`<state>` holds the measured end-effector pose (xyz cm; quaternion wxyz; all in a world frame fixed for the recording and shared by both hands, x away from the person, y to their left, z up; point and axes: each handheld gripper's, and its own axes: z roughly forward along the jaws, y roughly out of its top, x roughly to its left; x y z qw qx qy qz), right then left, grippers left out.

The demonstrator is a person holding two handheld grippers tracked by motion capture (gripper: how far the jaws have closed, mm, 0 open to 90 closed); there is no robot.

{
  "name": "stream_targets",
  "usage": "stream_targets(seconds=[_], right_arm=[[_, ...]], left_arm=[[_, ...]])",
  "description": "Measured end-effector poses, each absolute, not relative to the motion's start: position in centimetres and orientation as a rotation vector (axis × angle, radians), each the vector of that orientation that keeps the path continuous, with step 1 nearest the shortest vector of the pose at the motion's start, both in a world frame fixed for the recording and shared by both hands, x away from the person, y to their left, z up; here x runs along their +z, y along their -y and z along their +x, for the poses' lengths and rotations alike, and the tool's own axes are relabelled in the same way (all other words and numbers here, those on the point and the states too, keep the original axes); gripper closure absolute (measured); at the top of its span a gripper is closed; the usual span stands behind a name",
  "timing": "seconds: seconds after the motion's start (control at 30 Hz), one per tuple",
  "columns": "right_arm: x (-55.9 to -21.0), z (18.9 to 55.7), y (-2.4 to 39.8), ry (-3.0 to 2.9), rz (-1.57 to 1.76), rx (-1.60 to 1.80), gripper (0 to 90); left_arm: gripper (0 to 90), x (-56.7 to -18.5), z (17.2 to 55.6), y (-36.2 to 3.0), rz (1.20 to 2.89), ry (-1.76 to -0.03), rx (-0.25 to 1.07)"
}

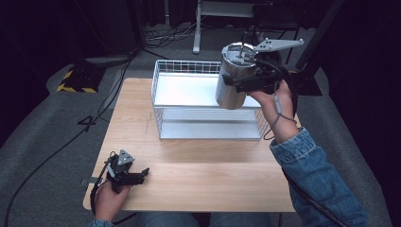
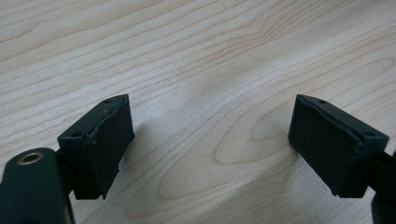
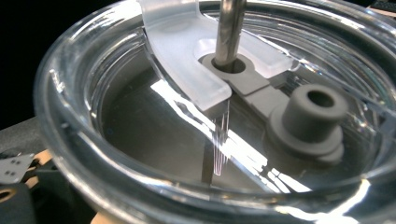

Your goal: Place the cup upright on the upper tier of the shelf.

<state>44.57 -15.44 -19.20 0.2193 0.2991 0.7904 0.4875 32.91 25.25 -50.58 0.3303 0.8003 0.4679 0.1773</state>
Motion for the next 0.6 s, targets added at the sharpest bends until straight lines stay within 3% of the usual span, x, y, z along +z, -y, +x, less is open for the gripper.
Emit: stream_targets(seconds=[0.6], right_arm=[[-19.9,50.5,14.3,-2.137,0.966,1.381,3.7]], left_arm=[[14.6,-50.5,33.0,-25.3,2.099,-1.220,0.460]])
